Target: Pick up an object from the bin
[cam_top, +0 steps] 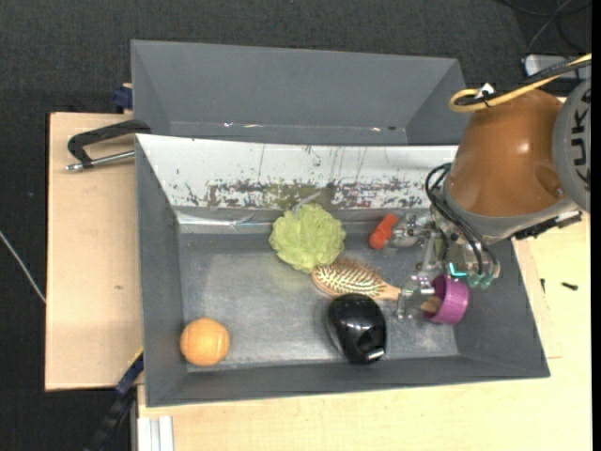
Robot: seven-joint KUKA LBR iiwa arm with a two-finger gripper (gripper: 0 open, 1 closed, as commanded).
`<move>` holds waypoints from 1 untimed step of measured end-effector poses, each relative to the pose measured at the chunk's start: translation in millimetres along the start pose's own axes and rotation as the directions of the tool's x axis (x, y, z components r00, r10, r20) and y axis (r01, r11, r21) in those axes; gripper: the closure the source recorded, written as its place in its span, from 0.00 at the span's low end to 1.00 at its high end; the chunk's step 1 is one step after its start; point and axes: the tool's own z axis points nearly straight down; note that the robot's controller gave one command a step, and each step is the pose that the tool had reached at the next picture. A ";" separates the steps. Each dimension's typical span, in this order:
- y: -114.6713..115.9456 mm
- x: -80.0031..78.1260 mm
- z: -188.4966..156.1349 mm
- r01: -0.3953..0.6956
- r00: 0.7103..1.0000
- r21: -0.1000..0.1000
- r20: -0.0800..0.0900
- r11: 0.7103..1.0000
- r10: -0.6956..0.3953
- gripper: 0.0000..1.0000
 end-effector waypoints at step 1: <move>0.0 -1.7 -3.6 0.001 1.000 0.001 0.008 1.000 -0.001 0.00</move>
Offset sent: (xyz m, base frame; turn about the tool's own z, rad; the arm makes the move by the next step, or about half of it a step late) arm 0.0180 0.0190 -0.1123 0.1525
